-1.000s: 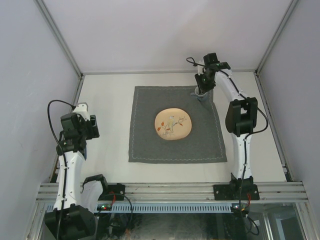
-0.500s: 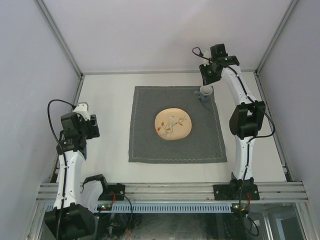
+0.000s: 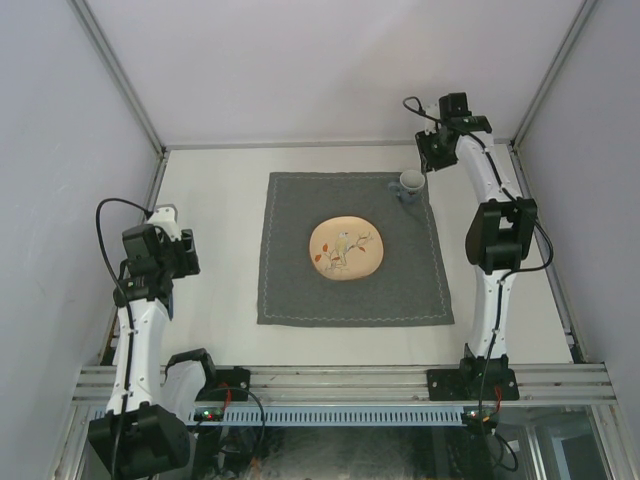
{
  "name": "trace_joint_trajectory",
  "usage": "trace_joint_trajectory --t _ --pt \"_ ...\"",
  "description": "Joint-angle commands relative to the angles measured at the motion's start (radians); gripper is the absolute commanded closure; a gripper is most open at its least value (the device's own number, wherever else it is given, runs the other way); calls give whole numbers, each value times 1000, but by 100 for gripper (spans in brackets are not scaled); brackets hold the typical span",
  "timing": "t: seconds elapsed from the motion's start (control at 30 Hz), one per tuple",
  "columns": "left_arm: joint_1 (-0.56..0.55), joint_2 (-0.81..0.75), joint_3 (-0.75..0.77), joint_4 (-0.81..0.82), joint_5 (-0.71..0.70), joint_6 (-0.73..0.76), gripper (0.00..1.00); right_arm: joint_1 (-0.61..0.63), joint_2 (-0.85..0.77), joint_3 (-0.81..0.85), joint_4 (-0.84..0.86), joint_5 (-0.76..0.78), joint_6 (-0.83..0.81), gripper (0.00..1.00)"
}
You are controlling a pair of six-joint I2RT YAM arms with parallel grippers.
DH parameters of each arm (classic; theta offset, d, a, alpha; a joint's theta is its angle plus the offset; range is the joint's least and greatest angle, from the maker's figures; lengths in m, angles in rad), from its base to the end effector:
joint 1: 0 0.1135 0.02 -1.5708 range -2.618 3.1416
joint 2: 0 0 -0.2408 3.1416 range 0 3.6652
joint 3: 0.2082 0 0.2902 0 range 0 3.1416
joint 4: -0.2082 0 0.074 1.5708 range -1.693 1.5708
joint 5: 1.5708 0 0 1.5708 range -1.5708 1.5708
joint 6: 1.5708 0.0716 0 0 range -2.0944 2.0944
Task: Set the dinner table for one person
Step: Pick up the cup with the napkin.
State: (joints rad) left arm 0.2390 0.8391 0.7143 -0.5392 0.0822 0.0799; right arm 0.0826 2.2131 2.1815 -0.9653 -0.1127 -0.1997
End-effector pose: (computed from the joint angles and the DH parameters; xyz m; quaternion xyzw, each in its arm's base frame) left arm 0.2567 0.0565 0.2273 -0.0534 0.8968 0.0330 0.4380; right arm 0.5263 0.0516 0.2354 -0.1505 0.9458 0.0374 0.2853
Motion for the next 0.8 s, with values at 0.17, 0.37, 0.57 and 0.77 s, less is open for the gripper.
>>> trace_joint_trajectory --t 0.17,0.37,0.57,0.77 --pt "7 18 -22 53 11 0 36 -17 60 -18 65 1 5 61" --pt "6 34 -20 62 14 -1 36 -9 87 -27 69 2 7 62" --pt "7 45 -15 73 20 -9 36 4 104 -31 77 6 7 62" --pt "7 65 -15 82 23 -13 36 21 145 -29 71 4 12 97"
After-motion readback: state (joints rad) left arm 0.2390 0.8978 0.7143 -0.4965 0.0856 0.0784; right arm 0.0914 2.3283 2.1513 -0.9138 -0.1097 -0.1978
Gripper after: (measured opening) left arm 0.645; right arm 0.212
